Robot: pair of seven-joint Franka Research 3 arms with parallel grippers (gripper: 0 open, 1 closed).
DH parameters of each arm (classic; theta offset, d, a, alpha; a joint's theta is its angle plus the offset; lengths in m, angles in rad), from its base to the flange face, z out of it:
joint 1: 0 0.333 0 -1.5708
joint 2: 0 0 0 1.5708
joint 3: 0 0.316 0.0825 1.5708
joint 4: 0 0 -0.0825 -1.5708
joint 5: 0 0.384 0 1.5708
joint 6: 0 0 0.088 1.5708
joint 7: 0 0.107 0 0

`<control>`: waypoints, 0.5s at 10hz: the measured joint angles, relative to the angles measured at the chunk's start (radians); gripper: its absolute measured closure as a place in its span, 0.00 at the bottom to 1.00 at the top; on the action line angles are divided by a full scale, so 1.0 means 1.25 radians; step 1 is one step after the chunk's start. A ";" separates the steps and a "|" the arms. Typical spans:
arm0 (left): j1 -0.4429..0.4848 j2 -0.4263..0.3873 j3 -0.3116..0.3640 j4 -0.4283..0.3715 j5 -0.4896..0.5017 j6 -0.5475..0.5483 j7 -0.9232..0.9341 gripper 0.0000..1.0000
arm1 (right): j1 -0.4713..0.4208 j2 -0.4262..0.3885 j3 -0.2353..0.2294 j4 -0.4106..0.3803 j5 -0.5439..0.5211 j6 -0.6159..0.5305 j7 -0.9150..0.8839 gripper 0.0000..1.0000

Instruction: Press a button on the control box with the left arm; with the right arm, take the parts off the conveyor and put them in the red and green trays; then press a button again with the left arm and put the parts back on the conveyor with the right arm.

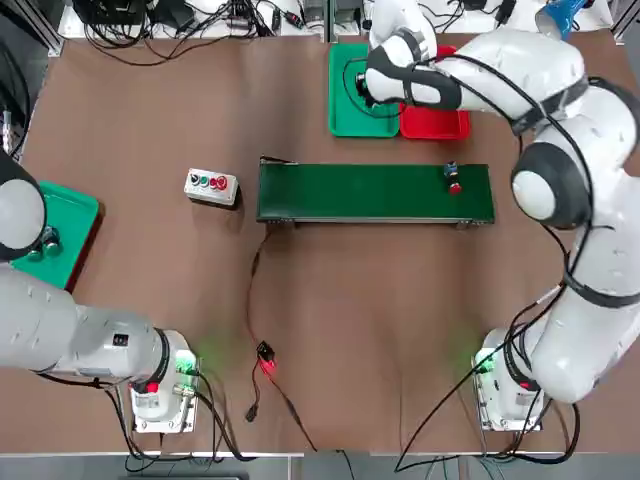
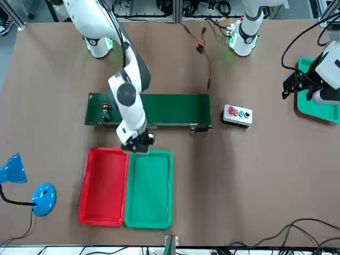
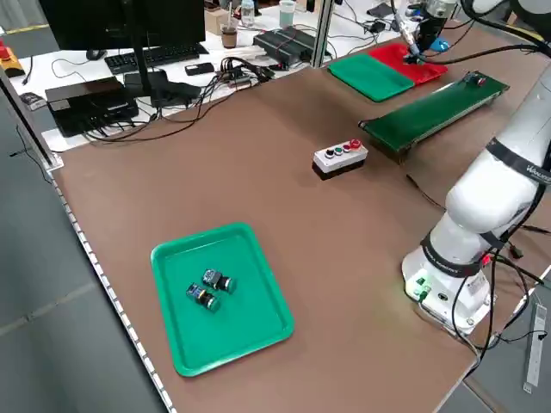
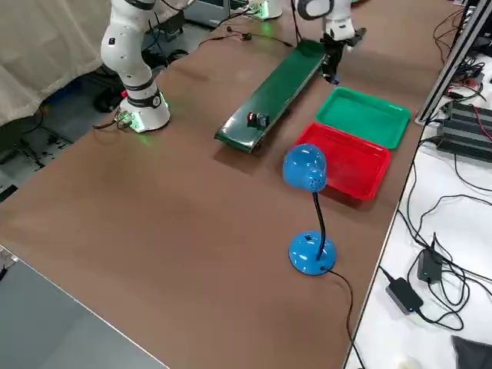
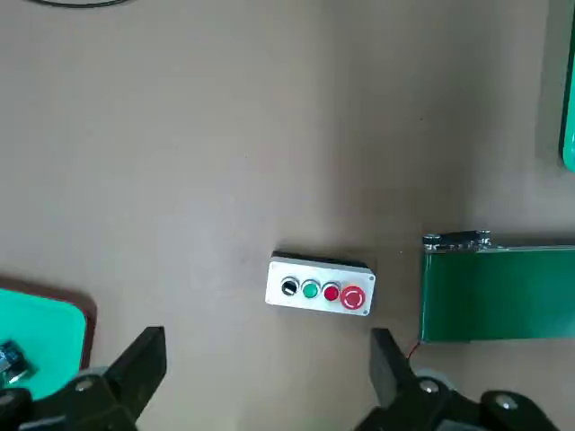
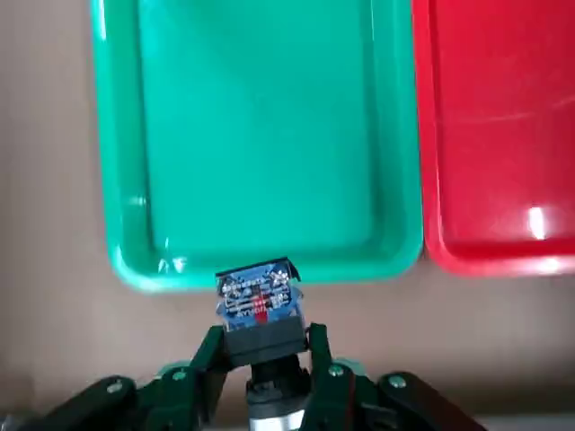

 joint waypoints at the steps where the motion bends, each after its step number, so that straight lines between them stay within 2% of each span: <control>1: 0.000 0.000 0.000 0.000 0.000 0.000 0.000 0.00 | 0.019 -0.045 0.003 -0.055 0.004 0.000 0.013 0.59; 3: 0.001 0.000 0.002 0.000 0.000 0.000 0.000 0.00 | 0.072 -0.095 0.005 -0.131 0.008 0.016 0.068 0.59; 5: 0.001 0.000 0.003 0.000 0.000 0.000 0.000 0.00 | 0.132 -0.098 0.005 -0.189 0.008 0.094 0.133 0.59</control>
